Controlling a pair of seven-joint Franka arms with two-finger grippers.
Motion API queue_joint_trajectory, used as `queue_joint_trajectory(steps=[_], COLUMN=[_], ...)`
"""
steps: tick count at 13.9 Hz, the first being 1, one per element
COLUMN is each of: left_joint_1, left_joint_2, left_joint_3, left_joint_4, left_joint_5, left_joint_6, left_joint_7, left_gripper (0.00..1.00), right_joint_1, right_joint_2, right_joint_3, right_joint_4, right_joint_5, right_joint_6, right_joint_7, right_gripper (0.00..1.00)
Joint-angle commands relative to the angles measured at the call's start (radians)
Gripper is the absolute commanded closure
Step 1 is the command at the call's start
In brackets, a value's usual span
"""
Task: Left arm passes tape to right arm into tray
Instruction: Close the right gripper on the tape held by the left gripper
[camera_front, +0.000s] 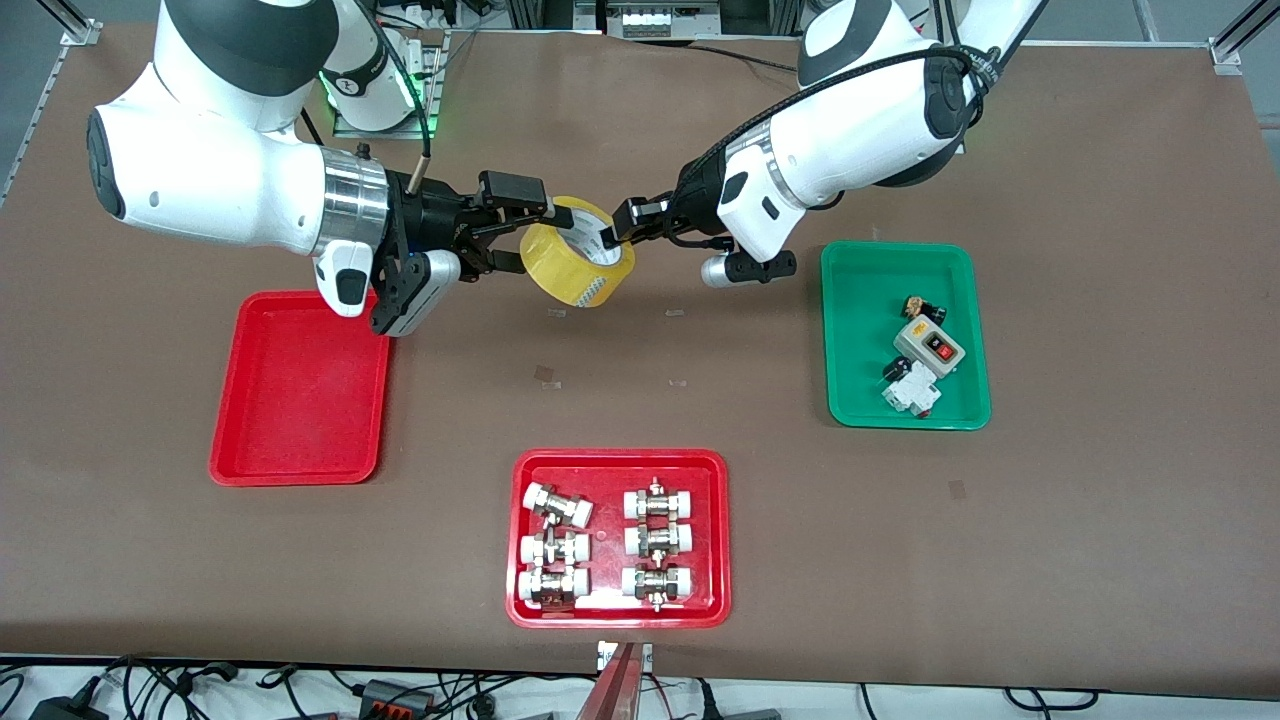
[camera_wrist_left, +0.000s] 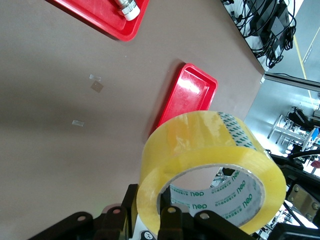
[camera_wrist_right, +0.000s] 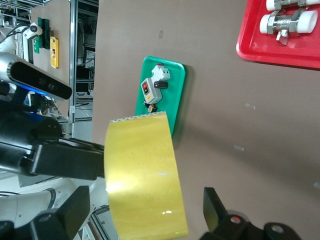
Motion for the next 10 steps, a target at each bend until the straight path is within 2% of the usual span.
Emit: queue_joint_trajectory(steps=[1,7,8,10], left_joint_1=[0.005,0.009,0.009,0.009], left_joint_2=[0.008,0.006,0.006,0.006], left_joint_3=[-0.005,-0.005,-0.005,-0.005], left_joint_4=[0.022,0.018,0.016,0.016], left_joint_5=[-0.013,-0.013,-0.013,-0.012], left_joint_6=[-0.016,-0.016,-0.016,-0.018], left_joint_7=[-0.003,0.003,0.003,0.003], left_gripper=[0.87,0.85,0.85,0.86], right_joint_1=[0.006,0.006,0.006,0.006], right_joint_2=[0.013,0.023,0.023,0.028], right_joint_3=[-0.005,-0.005,-0.005,-0.005], right_joint_4=[0.026,0.026,0.026,0.026], right_joint_5=[0.038,0.035,0.034,0.034], right_joint_6=[0.008,0.016,0.014,0.014], right_joint_7=[-0.002,-0.026,-0.028,-0.037], right_gripper=[0.00,0.00,0.02,0.15])
